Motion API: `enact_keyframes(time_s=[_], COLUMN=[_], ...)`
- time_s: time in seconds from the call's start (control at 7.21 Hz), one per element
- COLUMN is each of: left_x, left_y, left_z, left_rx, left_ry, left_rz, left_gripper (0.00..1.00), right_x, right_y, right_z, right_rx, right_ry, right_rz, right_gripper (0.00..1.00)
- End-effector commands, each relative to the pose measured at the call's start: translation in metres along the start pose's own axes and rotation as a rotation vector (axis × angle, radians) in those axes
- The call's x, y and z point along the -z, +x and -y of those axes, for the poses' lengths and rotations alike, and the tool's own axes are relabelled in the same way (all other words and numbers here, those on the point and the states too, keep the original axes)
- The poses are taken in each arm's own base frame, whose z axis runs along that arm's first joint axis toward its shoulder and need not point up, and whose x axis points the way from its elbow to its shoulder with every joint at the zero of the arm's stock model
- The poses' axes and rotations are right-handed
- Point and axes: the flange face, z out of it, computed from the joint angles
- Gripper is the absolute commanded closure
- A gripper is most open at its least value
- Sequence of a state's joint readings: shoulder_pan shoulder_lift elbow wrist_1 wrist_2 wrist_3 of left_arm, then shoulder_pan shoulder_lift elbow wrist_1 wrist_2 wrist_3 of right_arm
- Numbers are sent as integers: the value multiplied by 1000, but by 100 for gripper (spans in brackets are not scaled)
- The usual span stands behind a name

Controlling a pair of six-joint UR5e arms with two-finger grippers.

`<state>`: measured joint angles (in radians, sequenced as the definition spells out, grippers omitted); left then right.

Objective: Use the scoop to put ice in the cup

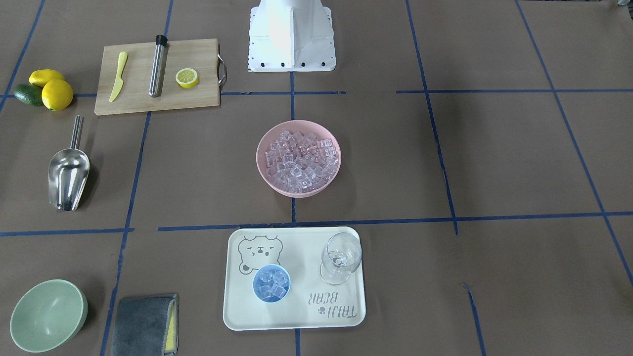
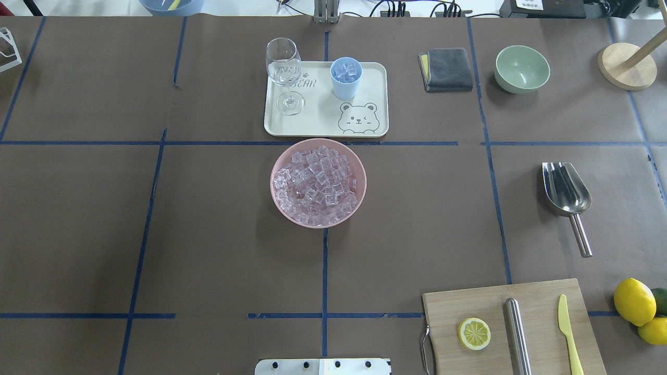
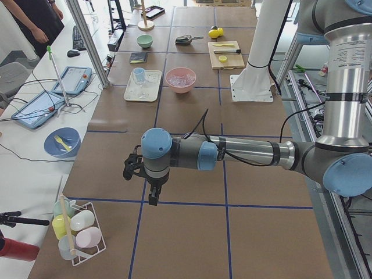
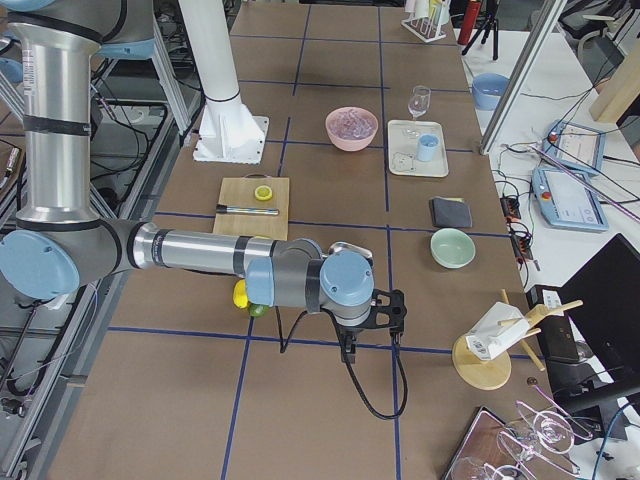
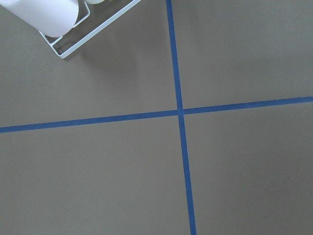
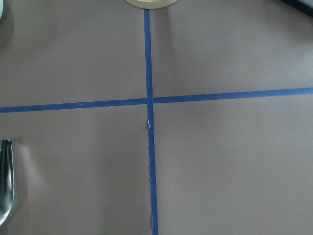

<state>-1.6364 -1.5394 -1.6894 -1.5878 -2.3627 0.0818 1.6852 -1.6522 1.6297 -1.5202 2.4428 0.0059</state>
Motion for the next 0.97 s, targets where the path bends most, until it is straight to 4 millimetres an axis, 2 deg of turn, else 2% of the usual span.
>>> enact_keyframes(time_s=[0.0,0.14,0.28,0.42,0.69,0.83], left_x=[-13,-29,-35,-36,-54,-56], left_y=[-10,-23,-26,-24,-3,2], left_z=[-1,-3,-4,-4,1,2], left_rx=[-17,-23,-16,-18,-36,-24], left_ry=[17,18,8,5,-31,-35], left_rz=[-21,-20,-20,-22,-32,-33], left_gripper=[0,0,0,0,0,0], right_x=[0,1,2,2,2,2], right_y=[-1,-1,-1,-1,-2,-2], right_z=[0,0,0,0,0,0], right_rx=[1,1,2,2,4,4], right_ry=[0,2,3,3,4,4], right_rz=[1,-1,1,1,1,1], right_gripper=[0,0,0,0,0,0])
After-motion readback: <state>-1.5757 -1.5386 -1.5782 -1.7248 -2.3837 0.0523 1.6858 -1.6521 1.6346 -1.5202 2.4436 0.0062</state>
